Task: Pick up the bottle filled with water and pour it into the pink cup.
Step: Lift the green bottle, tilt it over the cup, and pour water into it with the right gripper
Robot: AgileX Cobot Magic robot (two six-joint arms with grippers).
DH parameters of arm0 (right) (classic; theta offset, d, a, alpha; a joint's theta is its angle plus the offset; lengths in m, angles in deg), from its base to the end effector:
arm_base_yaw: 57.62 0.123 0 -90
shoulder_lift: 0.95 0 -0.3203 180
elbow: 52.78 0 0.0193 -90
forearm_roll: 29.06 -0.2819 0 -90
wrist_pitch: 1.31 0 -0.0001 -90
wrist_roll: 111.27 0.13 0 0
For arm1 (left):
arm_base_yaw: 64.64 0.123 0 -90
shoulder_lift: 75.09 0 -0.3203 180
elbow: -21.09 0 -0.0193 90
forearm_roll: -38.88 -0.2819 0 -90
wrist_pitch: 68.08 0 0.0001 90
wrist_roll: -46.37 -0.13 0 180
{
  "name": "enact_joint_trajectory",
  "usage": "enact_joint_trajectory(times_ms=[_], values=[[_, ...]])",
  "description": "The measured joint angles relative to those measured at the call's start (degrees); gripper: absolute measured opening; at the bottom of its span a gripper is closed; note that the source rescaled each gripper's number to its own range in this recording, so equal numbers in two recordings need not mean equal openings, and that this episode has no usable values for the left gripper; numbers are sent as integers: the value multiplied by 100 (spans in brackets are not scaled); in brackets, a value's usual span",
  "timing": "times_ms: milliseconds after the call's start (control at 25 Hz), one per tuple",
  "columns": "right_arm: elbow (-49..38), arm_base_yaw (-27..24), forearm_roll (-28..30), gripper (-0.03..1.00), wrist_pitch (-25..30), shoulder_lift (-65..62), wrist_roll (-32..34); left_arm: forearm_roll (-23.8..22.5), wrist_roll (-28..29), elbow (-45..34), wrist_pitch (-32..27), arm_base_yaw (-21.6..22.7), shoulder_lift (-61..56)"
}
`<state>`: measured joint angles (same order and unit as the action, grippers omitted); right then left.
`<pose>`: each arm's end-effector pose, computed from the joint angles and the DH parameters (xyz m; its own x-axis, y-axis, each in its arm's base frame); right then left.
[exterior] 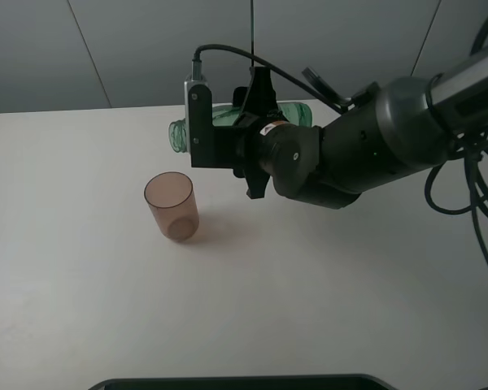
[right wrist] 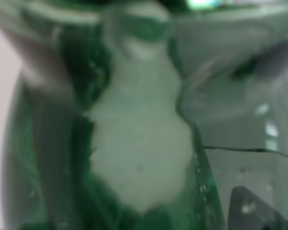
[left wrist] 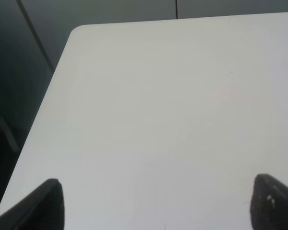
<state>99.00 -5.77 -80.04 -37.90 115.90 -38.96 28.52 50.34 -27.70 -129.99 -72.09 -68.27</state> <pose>0.3078 0.2944 0.1310 0.2596 -0.9474 -0.1874 -0.4795 0.0419 -0.8765 0.0204 0.0181 0.2776 -0.4523 0.0756 -0.8887 -0.0045 0.9962 0.0871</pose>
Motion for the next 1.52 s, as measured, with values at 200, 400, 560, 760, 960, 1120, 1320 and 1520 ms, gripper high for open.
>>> enact_joint_trajectory(times_ms=[200,400,560,760,960,1120,1320,1520], values=[[0,0,-110,0,0,0,-255,0,0,0,0,0,0],[0,0,-121,0,0,0,-429,0,0,0,0,0,0],[0,0,-132,0,0,0,-479,0,0,0,0,0,0],[0,0,-143,0,0,0,-621,0,0,0,0,0,0],[0,0,-215,0,0,0,-677,0,0,0,0,0,0],[0,0,-215,0,0,0,-781,0,0,0,0,0,0],[0,0,-215,0,0,0,-942,0,0,0,0,0,0],[0,0,-215,0,0,0,-995,0,0,0,0,0,0]])
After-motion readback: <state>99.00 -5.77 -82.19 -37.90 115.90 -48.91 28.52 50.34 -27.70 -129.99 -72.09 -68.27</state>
